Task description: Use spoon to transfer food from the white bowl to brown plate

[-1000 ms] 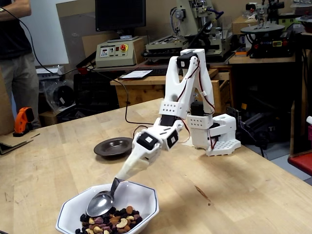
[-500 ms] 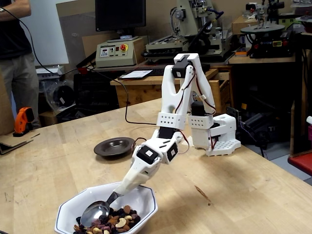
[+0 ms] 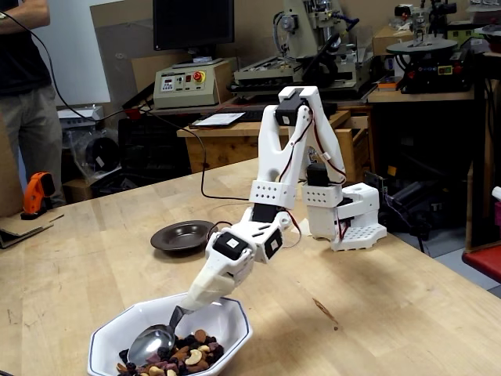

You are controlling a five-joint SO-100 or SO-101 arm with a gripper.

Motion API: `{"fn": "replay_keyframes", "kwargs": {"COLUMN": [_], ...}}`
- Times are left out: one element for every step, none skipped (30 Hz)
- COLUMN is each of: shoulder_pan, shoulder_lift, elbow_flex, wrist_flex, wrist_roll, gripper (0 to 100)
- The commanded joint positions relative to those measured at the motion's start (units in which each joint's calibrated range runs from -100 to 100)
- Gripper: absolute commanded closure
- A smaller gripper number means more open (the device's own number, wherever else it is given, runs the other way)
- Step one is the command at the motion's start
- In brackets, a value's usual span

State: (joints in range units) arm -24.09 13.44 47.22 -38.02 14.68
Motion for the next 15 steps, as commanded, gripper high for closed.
{"fn": "replay_keyframes", "kwargs": {"shoulder_pan": [-0.1,-0.1,-0.1,-0.2,-0.2,-0.2,-0.2,-0.2,-0.2,-0.2,-0.2,-0.2,-0.2,-0.2,-0.2], "shoulder_lift": [-0.5,-0.5,-0.5,-0.5,-0.5,-0.5,-0.5,-0.5,-0.5,-0.5,-0.5,-0.5,-0.5,-0.5,-0.5], "elbow_flex": [-1.4,-1.4,-1.4,-1.4,-1.4,-1.4,-1.4,-1.4,-1.4,-1.4,-1.4,-1.4,-1.4,-1.4,-1.4], "wrist_flex": [0.2,0.2,0.2,0.2,0.2,0.2,0.2,0.2,0.2,0.2,0.2,0.2,0.1,0.1,0.1], "wrist_roll": [-1.7,-1.8,-1.8,-1.8,-1.8,-1.8,-1.8,-1.8,-1.8,-1.8,-1.8,-1.8,-1.8,-1.8,-1.6], "gripper": [96,96,96,96,96,96,96,96,96,96,96,96,96,96,96]}}
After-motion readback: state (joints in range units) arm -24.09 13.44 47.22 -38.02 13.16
